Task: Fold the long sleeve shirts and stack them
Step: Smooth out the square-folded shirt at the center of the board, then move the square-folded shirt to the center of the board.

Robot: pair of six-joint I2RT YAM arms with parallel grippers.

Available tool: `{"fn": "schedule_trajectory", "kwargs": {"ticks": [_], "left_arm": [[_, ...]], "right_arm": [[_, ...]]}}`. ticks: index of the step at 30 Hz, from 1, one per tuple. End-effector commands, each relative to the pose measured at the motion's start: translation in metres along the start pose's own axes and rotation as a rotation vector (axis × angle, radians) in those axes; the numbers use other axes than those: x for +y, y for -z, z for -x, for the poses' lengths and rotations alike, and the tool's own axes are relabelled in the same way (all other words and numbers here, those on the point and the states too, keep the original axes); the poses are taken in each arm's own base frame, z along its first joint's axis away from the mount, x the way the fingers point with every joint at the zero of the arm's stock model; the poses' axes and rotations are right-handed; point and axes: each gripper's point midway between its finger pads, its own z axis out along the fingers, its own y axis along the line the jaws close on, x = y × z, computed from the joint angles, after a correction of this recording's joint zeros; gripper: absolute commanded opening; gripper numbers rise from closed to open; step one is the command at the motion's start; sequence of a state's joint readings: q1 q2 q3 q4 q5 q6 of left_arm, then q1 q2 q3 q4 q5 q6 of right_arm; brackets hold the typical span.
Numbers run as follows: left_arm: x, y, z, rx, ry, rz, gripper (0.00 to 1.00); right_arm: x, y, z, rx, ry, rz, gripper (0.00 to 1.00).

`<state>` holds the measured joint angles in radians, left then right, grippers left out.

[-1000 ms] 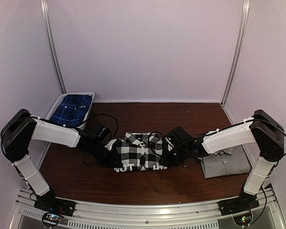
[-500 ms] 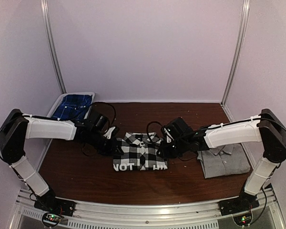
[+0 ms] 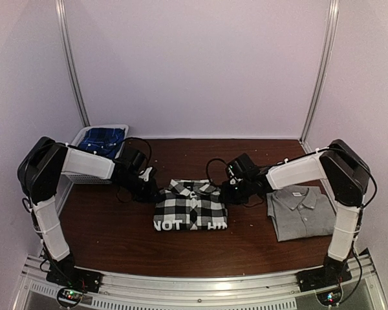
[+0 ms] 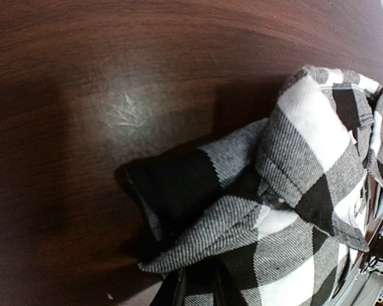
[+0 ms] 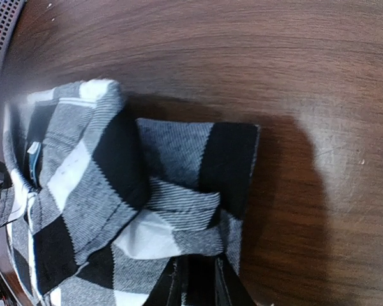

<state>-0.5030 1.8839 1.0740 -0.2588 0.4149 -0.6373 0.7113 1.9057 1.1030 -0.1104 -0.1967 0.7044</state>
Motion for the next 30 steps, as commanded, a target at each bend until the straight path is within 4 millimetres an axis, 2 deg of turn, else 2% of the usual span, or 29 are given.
{"fn": "schedule_trajectory", "kwargs": {"ticks": [1, 7, 10, 14, 18, 24, 30], "left_arm": [[-0.003, 0.009, 0.021, -0.065, -0.039, -0.002, 0.17], [0.0, 0.038, 0.016, -0.11, -0.014, -0.001, 0.3], [-0.002, 0.044, 0.0, -0.087, -0.012, -0.03, 0.37], [-0.008, 0.049, -0.017, -0.065, -0.014, -0.086, 0.46], [-0.004, 0.044, -0.032, -0.03, 0.001, -0.109, 0.51], [-0.008, 0.03, -0.047, 0.014, -0.009, -0.141, 0.57], [-0.011, 0.014, -0.056, 0.051, -0.002, -0.15, 0.52]], "right_arm": [[-0.002, -0.003, 0.014, -0.025, -0.015, 0.018, 0.21], [-0.003, 0.013, 0.014, -0.043, -0.006, 0.017, 0.23], [-0.001, 0.026, 0.017, -0.062, 0.005, 0.019, 0.27], [-0.003, 0.044, 0.023, -0.1, 0.031, -0.008, 0.36], [-0.008, 0.06, 0.028, -0.128, 0.048, -0.048, 0.47], [-0.009, 0.08, 0.033, -0.169, 0.057, -0.062, 0.55], [-0.009, 0.091, 0.035, -0.187, 0.057, -0.065, 0.57]]}}
